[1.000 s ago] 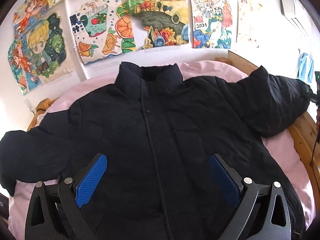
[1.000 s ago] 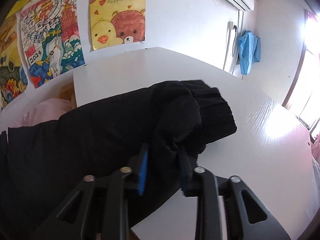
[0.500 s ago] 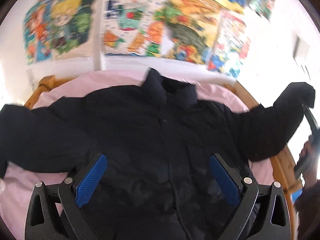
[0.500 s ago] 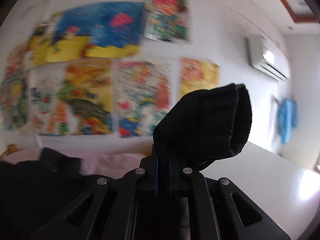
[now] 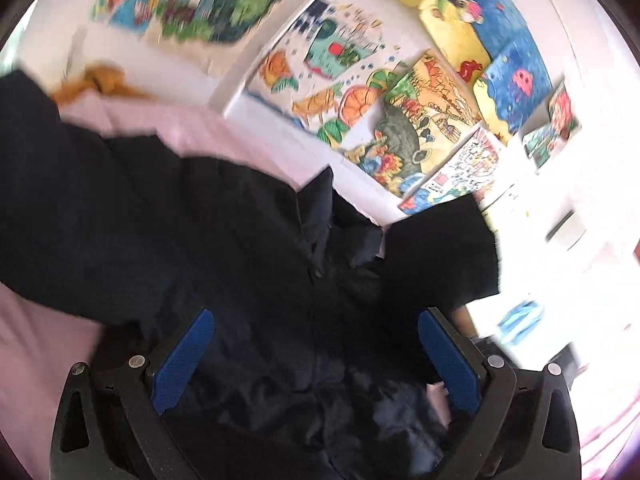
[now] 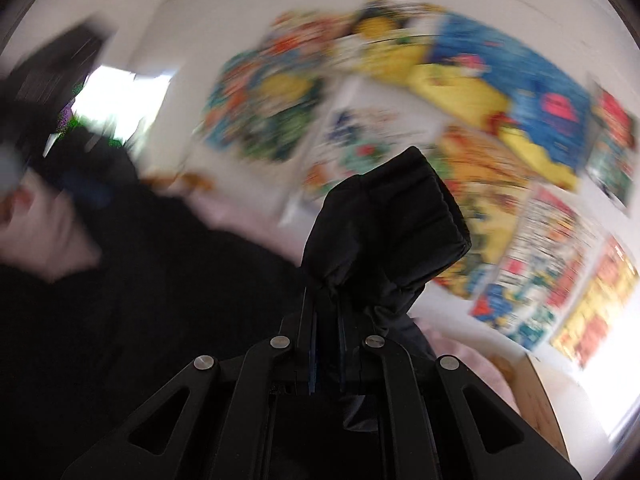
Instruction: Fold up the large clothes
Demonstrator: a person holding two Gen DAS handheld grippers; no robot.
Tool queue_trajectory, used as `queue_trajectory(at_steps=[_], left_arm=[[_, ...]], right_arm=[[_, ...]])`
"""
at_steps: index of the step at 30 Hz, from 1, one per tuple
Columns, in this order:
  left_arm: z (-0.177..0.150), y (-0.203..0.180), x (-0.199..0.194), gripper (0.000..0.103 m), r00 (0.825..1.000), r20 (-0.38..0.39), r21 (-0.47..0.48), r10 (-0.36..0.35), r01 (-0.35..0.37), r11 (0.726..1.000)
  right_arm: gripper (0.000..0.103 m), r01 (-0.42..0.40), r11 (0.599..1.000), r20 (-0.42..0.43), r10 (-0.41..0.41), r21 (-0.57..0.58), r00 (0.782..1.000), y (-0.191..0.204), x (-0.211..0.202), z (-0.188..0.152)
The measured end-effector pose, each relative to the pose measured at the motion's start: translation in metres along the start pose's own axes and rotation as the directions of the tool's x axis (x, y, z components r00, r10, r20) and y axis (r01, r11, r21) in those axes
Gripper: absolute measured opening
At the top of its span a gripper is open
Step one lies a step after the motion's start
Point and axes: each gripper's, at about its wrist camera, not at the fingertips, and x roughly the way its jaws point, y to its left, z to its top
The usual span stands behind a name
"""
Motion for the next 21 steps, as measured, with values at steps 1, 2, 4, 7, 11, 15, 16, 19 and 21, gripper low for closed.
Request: queue_trajectory(at_steps=[1, 2, 4, 7, 11, 15, 16, 19, 21], left_arm=[[-0.002, 0.007, 0.007, 0.103, 1.0, -0.02, -0.025, -0.021, 0.021, 0.999], [-0.005, 0.013, 0.014, 0.103, 0.999, -0.038, -0.046, -0.037, 0.036, 0.998], [-0.01, 0.023, 0.027, 0.103, 0.996, -0.073, -0.078, -0.058, 0.052, 0.996], [-0.016, 0.036, 0.046, 0.103, 0.991, -0.125, -0.114, -0.042, 0.028, 0.993], [-0.025, 0.052, 0.057, 0.103, 0.983, -0.184, -0.151, -0.021, -0.007, 0.988], [-0.036, 0.069, 0.072, 0.103, 0.964, -0.264, -0.201, 0.032, -0.087, 0.976], [-0.039, 0.072, 0.076, 0.103, 0.958, -0.286, -0.211, 0.033, -0.096, 0.973], [-0.046, 0.077, 0.084, 0.103, 0.939, -0.334, -0.205, 0.077, -0.153, 0.967], [-0.049, 0.076, 0.087, 0.103, 0.93, -0.35, -0.177, 0.114, -0.185, 0.967]], right_arm=[[0.007, -0.02, 0.999, -0.021, 0.019, -0.04, 1.0, 0.017, 0.004, -0.003], [0.008, -0.037, 0.996, -0.043, 0.033, -0.084, 0.999, 0.034, 0.008, -0.008], [0.009, -0.086, 0.984, -0.102, 0.071, -0.156, 0.992, 0.064, 0.015, -0.014], [0.027, -0.188, 0.955, -0.198, 0.143, -0.23, 0.97, 0.096, 0.019, -0.027], [0.056, -0.276, 0.936, -0.242, 0.222, -0.219, 0.945, 0.1, 0.002, -0.032], [0.074, -0.322, 0.941, -0.281, 0.281, -0.109, 0.918, 0.067, -0.028, -0.045], [0.074, -0.327, 0.942, -0.288, 0.293, -0.077, 0.912, 0.059, -0.032, -0.049], [0.075, -0.301, 0.951, -0.311, 0.306, 0.065, 0.9, 0.014, -0.042, -0.06], [0.076, -0.255, 0.952, -0.321, 0.298, 0.172, 0.899, -0.019, -0.046, -0.072]])
